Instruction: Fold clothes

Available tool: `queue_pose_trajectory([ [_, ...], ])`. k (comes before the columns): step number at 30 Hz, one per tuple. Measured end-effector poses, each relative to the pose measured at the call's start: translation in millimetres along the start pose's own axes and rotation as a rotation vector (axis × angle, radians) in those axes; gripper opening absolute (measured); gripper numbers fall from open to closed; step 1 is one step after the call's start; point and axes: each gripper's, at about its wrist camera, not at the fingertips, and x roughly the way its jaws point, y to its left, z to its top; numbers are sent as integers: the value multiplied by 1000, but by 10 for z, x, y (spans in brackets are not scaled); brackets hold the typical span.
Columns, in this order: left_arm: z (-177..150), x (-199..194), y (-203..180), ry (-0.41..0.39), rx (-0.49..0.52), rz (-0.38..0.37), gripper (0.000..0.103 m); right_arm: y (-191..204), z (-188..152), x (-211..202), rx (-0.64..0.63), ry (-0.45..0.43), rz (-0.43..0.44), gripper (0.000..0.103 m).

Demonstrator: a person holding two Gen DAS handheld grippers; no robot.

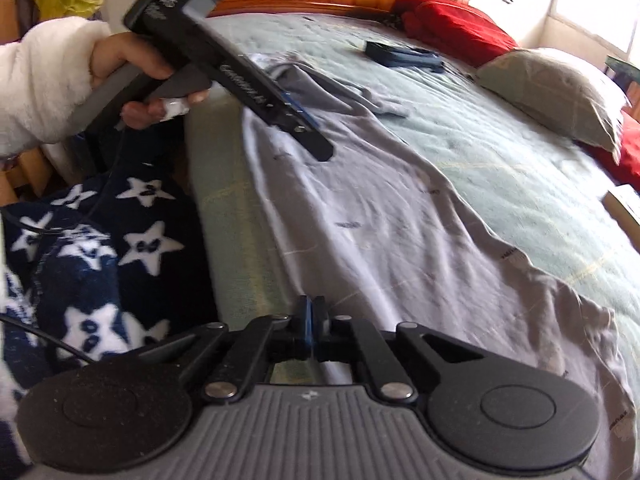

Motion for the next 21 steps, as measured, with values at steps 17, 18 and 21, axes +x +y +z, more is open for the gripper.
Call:
queue_pose_trajectory([
  [17,-40,115,-154,54,93,36,59,-558,-511,-390,461,-63,-217,56],
  [18,-15,92,-129,46,79,35,59,-598,-553,-414,489,-61,-210,56],
  [21,103,16,-105,25,49,22,60,-684,-418,-505,488,-93,-267,56],
])
